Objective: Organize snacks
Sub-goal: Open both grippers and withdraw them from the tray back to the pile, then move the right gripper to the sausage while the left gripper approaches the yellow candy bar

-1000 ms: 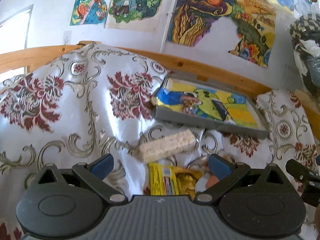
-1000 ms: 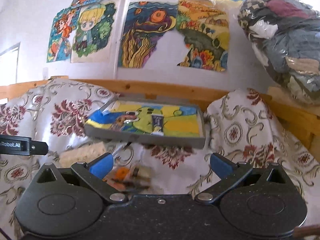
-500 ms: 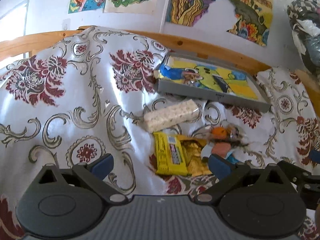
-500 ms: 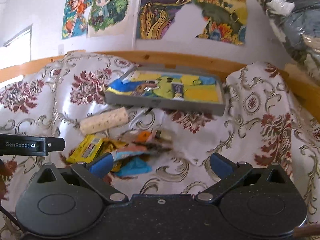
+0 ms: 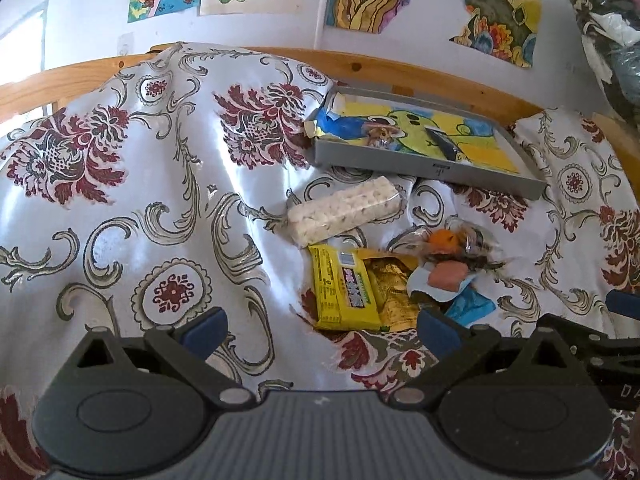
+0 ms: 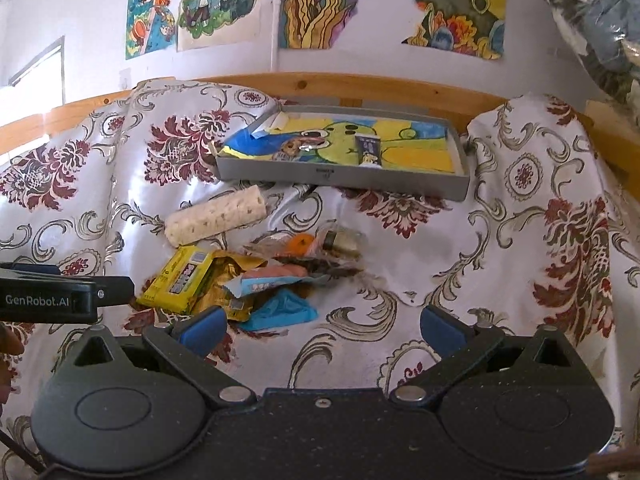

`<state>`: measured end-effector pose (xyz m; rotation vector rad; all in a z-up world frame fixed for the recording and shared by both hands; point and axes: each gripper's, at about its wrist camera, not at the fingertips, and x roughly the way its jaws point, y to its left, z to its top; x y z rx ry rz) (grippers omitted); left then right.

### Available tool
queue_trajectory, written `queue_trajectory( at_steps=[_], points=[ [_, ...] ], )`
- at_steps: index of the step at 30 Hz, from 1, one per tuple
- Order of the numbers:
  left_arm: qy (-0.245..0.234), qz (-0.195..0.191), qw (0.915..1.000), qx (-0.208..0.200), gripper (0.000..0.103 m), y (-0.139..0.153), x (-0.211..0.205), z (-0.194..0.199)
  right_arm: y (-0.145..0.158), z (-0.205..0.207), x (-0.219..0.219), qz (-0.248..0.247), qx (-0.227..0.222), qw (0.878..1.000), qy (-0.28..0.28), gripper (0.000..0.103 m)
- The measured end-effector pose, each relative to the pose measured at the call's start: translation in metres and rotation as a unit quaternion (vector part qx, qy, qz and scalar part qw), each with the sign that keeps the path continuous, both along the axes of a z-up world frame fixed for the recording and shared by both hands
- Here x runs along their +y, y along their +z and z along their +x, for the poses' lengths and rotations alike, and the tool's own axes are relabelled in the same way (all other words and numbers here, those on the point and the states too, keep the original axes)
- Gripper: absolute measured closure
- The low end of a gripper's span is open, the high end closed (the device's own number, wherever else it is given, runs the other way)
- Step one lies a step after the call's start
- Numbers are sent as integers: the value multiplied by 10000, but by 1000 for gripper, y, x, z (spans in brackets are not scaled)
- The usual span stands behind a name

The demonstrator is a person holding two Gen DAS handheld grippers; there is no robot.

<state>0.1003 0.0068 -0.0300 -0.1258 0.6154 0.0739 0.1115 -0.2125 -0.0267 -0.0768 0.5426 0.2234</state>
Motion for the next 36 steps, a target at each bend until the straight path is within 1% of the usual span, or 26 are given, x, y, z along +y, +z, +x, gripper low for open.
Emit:
queue_trajectory(
  at_steps=[8, 15, 20, 36],
  points=[
    [-39, 95, 9999, 115, 1, -3, 3, 5, -4, 4, 4, 10, 81, 9999, 104, 1],
    [-95, 204, 9996, 180, 1, -5, 9, 11, -11, 9, 11, -24, 288, 9993, 257, 1],
    [-147, 277, 9993, 195, 1, -6, 12, 14, -15, 11, 14, -11, 356, 9988, 336, 1],
    [-471, 395, 9981, 62, 1, -6, 4, 47, -24, 27, 6, 168, 443, 9988, 137, 1]
  ],
)
